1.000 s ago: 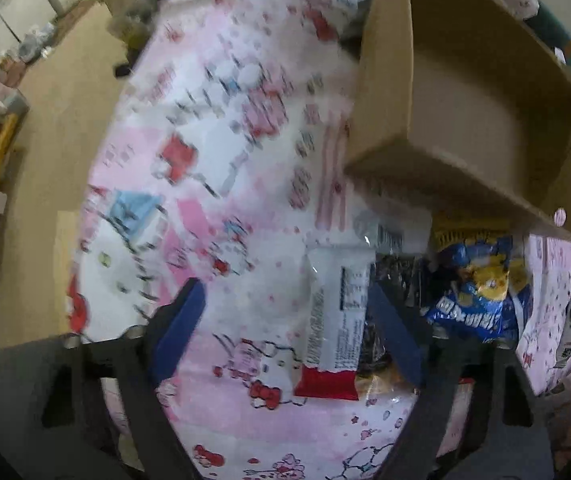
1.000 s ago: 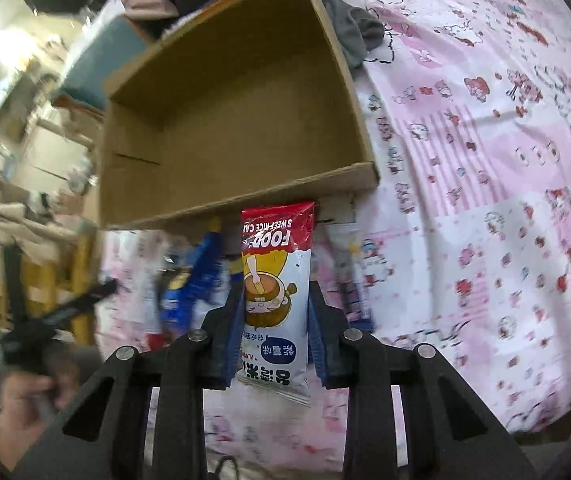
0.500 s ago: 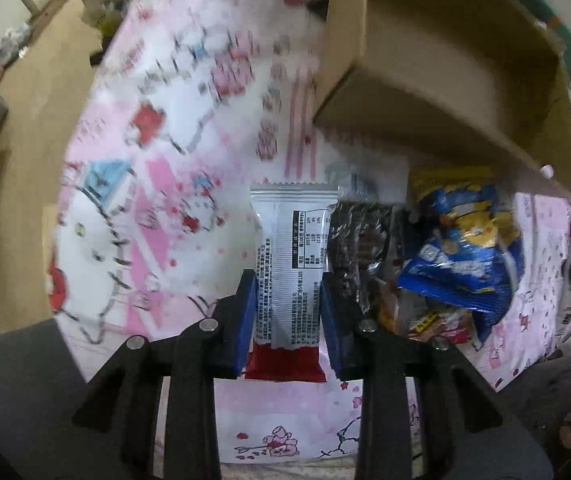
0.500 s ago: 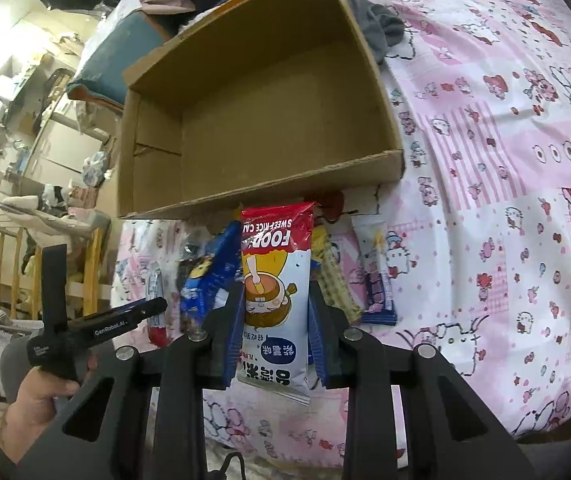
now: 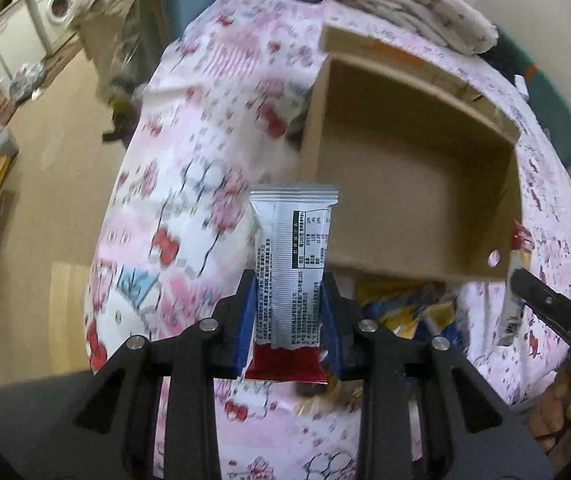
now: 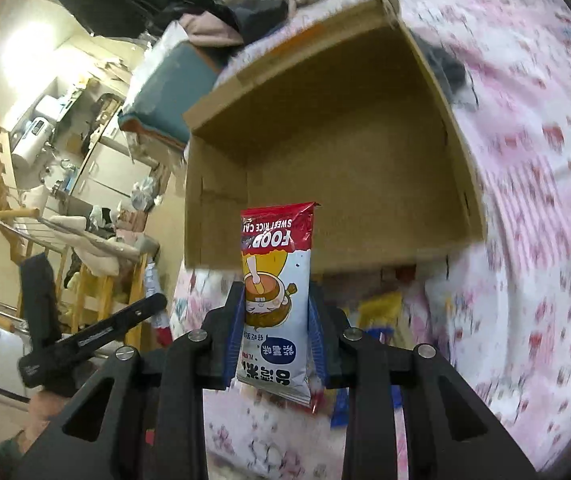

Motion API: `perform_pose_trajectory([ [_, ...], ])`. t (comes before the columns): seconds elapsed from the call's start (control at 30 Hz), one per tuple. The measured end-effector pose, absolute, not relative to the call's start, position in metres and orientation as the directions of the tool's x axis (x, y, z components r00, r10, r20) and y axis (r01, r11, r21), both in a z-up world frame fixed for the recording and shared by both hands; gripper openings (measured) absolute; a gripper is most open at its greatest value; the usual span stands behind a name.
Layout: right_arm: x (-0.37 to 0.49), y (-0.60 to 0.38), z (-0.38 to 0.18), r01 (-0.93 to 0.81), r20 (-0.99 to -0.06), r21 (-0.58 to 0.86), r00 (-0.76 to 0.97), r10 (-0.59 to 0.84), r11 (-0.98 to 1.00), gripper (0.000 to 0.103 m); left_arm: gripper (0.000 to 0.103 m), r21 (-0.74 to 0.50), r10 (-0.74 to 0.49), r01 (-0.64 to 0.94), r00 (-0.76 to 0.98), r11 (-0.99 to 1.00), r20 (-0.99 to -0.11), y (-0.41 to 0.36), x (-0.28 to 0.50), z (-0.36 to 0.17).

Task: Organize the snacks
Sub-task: 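Lift both snacks into the box and open both tools to release them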

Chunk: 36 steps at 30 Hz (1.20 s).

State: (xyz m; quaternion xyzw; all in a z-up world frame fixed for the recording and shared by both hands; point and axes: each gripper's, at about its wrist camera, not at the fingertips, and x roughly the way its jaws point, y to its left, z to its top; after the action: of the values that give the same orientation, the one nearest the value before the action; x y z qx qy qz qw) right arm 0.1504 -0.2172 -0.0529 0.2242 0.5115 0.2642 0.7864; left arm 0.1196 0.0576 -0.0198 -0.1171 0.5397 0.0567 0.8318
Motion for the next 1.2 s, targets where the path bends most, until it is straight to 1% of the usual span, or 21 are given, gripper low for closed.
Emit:
perform_pose_trajectory([
  [0.1, 0.164, -0.222, -0.048, -0.171, -0.663, 0.638, 0.373, 0.649, 0.751, 0.031, 0.027, -0.112, -0.021, -0.19, 0.426, 0.975, -0.904, 0.046, 0.143, -0.011],
  [0.27, 0.181, -0.23, -0.042, -0.158, -0.663, 0.617, 0.424, 0.617, 0.771, 0.031, 0.027, -0.102, -0.022, -0.158, 0.442, 0.982, -0.897, 0.031, 0.175, -0.009],
  [0.4, 0.196, -0.235, -0.048, -0.122, -0.682, 0.602, 0.436, 0.587, 0.789, 0.031, 0.027, -0.1, -0.036, -0.117, 0.455, 0.988, -0.89, 0.017, 0.194, -0.015],
  [0.5, 0.207, -0.233, -0.052, -0.113, -0.701, 0.578, 0.439, 0.562, 0.808, 0.031, 0.027, -0.082, -0.024, -0.103, 0.474, 0.991, -0.88, 0.009, 0.203, -0.024],
  [0.6, 0.216, -0.232, -0.058, -0.109, -0.72, 0.557, 0.431, 0.544, 0.823, 0.031, 0.027, -0.088, -0.031, -0.089, 0.503, 0.992, -0.864, 0.006, 0.208, -0.032],
  [0.73, 0.222, -0.227, -0.065, -0.103, -0.737, 0.546, 0.412, 0.536, 0.831, 0.031, 0.027, -0.042, -0.004, -0.06, 0.527, 0.997, -0.85, -0.001, 0.212, -0.04],
  [0.93, 0.225, -0.218, -0.074, -0.094, -0.762, 0.53, 0.382, 0.522, 0.843, 0.031, 0.028, -0.066, -0.032, -0.05, 0.498, 0.997, -0.866, -0.003, 0.215, -0.051],
  [1.2, 0.227, -0.214, -0.083, -0.084, -0.781, 0.522, 0.353, 0.515, 0.849, 0.031, 0.028, -0.078, -0.032, -0.073, 0.498, 0.994, -0.867, -0.001, 0.214, -0.053],
])
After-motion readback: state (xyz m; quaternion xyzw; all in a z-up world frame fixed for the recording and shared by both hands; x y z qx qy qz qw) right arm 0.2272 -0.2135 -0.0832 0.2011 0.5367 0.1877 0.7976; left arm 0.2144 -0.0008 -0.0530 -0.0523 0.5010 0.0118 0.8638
